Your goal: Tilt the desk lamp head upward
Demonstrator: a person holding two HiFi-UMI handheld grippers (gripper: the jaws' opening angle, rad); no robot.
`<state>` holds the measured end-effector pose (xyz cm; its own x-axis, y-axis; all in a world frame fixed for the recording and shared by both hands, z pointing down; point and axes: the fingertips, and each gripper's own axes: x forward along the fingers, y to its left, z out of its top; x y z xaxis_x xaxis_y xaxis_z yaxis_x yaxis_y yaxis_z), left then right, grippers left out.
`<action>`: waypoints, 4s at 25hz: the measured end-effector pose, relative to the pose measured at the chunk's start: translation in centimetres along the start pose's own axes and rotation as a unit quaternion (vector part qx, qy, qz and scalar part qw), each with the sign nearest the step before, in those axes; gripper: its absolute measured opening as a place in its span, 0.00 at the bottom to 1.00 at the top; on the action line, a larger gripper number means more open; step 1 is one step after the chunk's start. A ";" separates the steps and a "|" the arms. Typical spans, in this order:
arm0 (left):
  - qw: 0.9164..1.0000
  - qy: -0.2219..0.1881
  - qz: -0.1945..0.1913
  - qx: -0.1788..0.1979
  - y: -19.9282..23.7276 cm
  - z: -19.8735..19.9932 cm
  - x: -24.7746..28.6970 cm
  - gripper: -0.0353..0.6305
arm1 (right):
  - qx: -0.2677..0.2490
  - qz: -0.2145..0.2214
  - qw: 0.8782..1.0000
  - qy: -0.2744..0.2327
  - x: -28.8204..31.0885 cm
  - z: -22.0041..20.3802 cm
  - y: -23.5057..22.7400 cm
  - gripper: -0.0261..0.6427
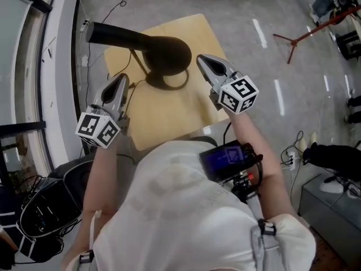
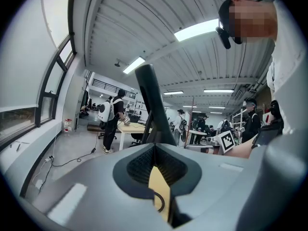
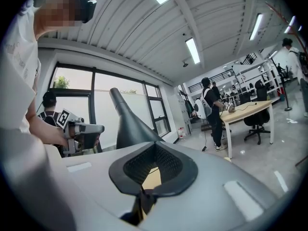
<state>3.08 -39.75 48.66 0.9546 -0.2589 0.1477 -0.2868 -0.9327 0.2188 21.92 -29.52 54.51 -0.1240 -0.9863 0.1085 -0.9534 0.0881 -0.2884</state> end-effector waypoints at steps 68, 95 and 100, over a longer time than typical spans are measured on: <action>0.908 0.184 -0.274 0.260 -5.0 13.5 3.9 0.42 | 0.281 0.221 0.925 0.131 1.3 -1.7 0.9 0.62; 0.927 0.192 -0.261 0.188 -2.8 12.2 2.7 0.41 | 0.242 0.144 0.948 0.146 -0.7 1.6 0.4 0.56; 0.932 0.189 -0.260 0.168 -2.2 11.9 2.7 0.41 | 0.195 0.116 0.962 0.152 -1.4 3.7 -0.1 0.57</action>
<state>7.24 -41.38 37.12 0.8430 0.2971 0.4484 0.3082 -0.9500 0.0502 23.26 -28.72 50.85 -0.4525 -0.8549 0.2537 -0.7215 0.1837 -0.6676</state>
